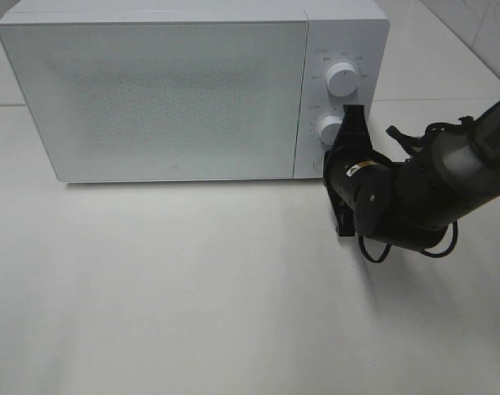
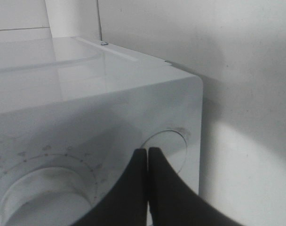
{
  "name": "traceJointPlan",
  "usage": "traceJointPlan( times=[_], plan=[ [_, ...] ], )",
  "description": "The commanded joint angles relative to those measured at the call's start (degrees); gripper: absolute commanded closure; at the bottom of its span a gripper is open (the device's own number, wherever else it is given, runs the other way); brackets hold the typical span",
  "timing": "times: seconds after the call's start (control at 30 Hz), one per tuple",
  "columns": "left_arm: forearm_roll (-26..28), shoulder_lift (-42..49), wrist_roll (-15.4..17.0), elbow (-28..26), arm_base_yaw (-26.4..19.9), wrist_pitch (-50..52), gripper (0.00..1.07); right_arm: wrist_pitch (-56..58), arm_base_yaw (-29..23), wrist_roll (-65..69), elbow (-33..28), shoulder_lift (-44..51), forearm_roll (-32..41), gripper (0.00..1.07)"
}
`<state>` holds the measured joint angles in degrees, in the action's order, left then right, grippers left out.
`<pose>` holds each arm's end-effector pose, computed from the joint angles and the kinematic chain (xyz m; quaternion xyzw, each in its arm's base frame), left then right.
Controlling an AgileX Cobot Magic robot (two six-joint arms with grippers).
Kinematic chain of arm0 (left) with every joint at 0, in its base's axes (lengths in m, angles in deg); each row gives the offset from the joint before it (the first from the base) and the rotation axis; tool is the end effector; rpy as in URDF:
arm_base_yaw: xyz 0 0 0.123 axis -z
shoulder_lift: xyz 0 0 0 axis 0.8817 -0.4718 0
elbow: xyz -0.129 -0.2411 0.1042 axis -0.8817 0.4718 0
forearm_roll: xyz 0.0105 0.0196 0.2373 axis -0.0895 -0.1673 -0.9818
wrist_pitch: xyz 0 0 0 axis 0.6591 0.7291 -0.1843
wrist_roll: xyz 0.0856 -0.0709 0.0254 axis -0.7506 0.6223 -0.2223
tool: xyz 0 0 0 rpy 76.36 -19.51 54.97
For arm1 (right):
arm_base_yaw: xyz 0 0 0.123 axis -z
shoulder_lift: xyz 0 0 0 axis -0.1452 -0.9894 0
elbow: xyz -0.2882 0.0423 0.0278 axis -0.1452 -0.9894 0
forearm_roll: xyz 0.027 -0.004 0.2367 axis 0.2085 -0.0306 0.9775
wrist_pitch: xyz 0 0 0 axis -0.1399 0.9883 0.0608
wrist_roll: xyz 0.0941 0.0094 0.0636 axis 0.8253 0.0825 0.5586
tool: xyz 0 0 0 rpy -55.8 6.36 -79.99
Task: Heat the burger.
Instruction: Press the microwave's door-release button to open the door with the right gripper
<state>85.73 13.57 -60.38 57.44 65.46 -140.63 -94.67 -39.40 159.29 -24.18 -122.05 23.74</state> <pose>-0.0090 -0.0159 0.2671 0.0407 0.8437 -0.0929 0.5272 0.3514 0.1450 0.1001 0.5836 0.5901 0.3808 0.4077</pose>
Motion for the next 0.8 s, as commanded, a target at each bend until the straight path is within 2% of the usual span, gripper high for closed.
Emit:
traceJointPlan(
  times=[0.03, 0.8],
  plan=[
    [0.5, 1.0, 0.4, 0.1, -0.2, 0.5, 0.07, 0.5, 0.3, 0.3, 0.9, -0.8, -1.1, 1.07],
    [0.5, 1.0, 0.4, 0.1, -0.2, 0.5, 0.07, -1.8, -0.5, 2.2, 0.9, -2.8, -2.2, 1.07]
  ],
)
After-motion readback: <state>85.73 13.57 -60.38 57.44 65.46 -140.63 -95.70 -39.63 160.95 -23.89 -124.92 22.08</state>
